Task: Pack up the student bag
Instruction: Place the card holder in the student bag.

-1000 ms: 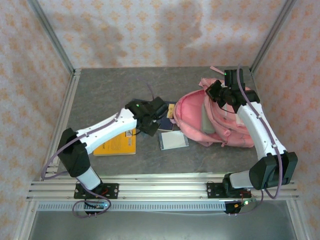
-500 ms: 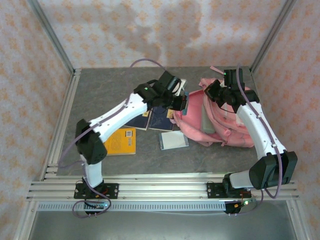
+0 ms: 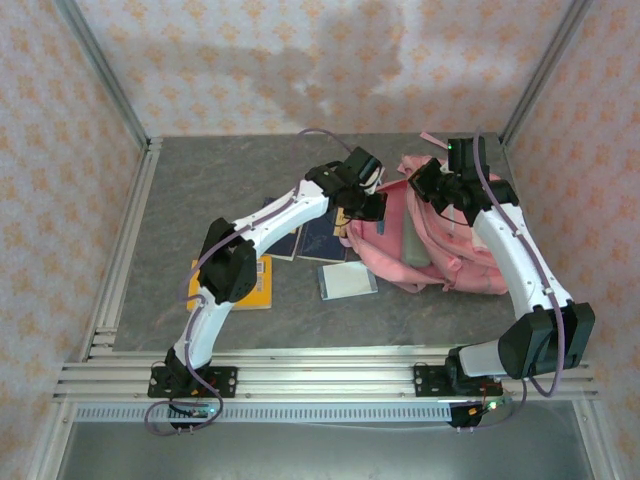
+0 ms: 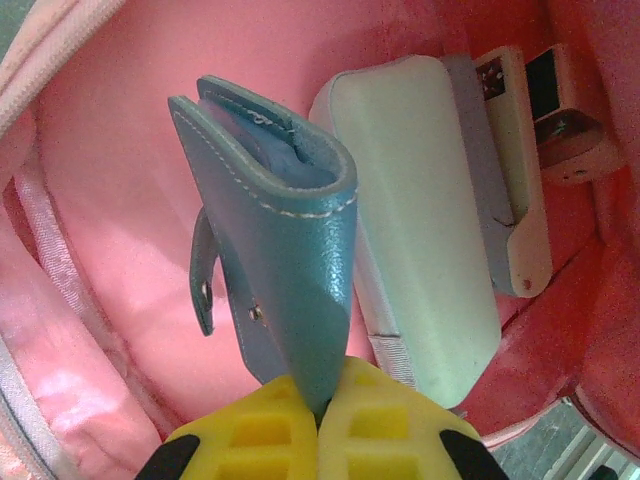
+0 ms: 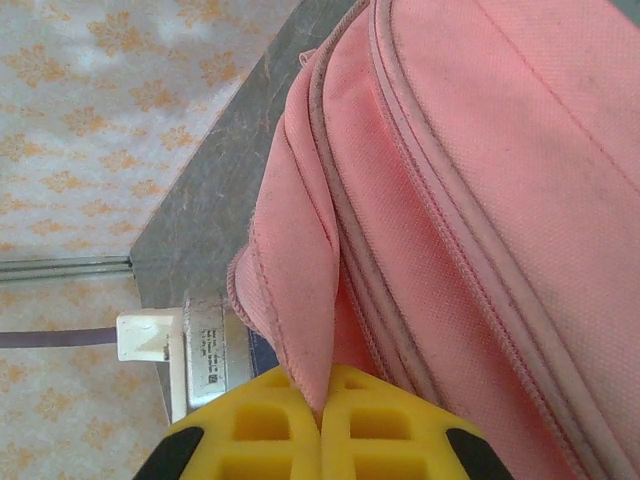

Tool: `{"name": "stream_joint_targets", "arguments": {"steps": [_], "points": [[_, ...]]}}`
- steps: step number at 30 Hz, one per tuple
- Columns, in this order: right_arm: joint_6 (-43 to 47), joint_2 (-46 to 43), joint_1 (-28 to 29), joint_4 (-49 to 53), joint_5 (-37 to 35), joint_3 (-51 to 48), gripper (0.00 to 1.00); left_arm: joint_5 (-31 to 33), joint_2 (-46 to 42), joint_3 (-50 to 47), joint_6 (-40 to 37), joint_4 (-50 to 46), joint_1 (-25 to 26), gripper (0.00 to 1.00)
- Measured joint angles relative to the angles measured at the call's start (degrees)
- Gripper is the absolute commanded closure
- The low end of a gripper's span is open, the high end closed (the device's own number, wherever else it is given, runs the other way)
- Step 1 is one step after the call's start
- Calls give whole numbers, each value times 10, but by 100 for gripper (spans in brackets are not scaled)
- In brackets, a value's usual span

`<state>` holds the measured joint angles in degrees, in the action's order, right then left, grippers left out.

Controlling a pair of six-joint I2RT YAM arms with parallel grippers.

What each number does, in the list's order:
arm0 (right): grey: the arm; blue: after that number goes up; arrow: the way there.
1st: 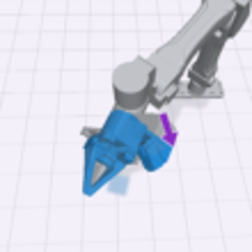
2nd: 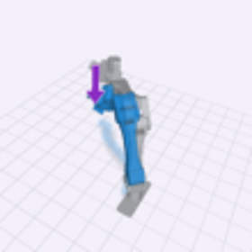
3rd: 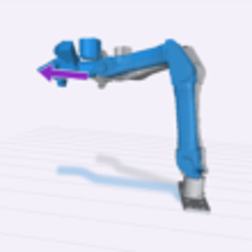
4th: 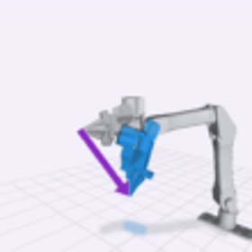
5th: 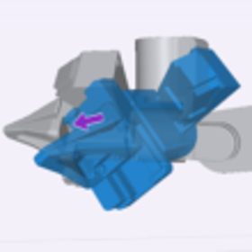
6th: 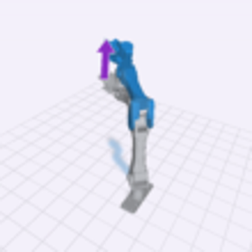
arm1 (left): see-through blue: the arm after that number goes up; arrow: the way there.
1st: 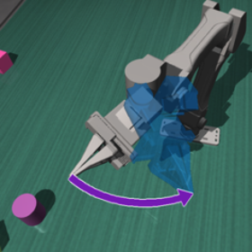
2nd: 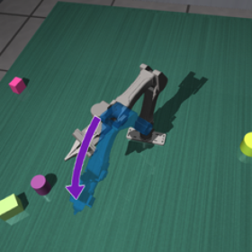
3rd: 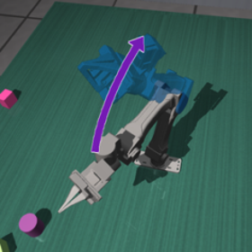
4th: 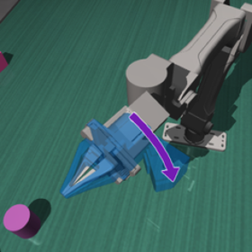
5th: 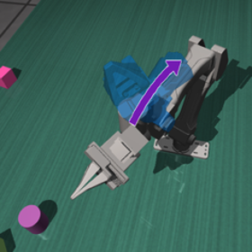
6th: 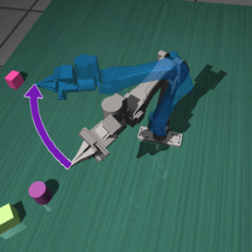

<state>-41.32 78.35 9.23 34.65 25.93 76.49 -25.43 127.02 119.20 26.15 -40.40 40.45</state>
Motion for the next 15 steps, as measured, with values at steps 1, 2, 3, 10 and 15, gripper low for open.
{"name": "stream_joint_targets", "arguments": {"steps": [1,2,3,10,15], "points": [[0,0,0,0,0,0,100,-2,0,3,-1,0,0,69],[-2,0,1,0,0,0,100,-8,1,5,2,0,0,56],[-3,0,1,-1,0,0,100,-16,4,9,9,3,0,47],[-9,0,1,-4,0,0,100,-72,23,11,32,32,0,31],[-8,0,1,-4,0,0,100,-87,26,11,37,38,-1,30]]}}
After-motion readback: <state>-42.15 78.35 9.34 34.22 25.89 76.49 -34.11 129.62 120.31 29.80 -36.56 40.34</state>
